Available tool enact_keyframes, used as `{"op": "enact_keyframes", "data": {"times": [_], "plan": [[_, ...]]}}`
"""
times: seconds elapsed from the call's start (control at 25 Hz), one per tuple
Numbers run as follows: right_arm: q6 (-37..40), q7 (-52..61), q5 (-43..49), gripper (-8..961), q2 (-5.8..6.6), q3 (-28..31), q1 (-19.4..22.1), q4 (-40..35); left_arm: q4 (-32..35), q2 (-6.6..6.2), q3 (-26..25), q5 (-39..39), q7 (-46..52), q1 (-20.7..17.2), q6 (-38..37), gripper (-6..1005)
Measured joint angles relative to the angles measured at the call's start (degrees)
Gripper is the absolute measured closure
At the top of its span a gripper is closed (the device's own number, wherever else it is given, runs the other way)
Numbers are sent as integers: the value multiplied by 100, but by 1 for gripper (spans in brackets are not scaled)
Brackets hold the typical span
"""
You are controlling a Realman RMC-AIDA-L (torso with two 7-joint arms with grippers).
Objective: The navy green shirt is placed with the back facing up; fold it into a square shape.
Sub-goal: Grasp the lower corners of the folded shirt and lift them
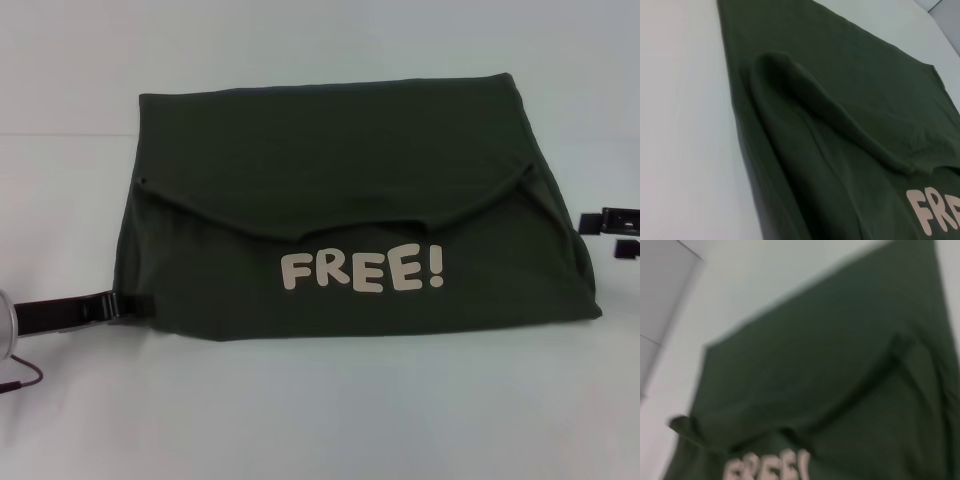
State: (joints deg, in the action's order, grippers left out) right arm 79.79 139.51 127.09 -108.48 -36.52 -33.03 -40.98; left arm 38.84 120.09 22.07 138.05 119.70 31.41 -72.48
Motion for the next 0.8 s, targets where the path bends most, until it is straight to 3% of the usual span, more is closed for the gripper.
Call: {"op": "enact_keyframes", "data": {"times": [0.08, 0.16, 0.44, 0.8], "plan": [[206, 598, 466, 17, 238, -141, -272, 64, 1, -2, -1, 2, -20, -1, -19, 950], [305, 828, 787, 19, 351, -193, -497, 148, 1, -3, 8, 3, -27, 2, -21, 950], [-45, 996, 1852, 26, 230, -297, -930, 397, 1, 2, 61, 3, -34, 17, -26, 950], [-569, 947, 2010, 34, 23, -397, -975, 618, -39, -15, 79, 3, -34, 82, -29, 950]]}}
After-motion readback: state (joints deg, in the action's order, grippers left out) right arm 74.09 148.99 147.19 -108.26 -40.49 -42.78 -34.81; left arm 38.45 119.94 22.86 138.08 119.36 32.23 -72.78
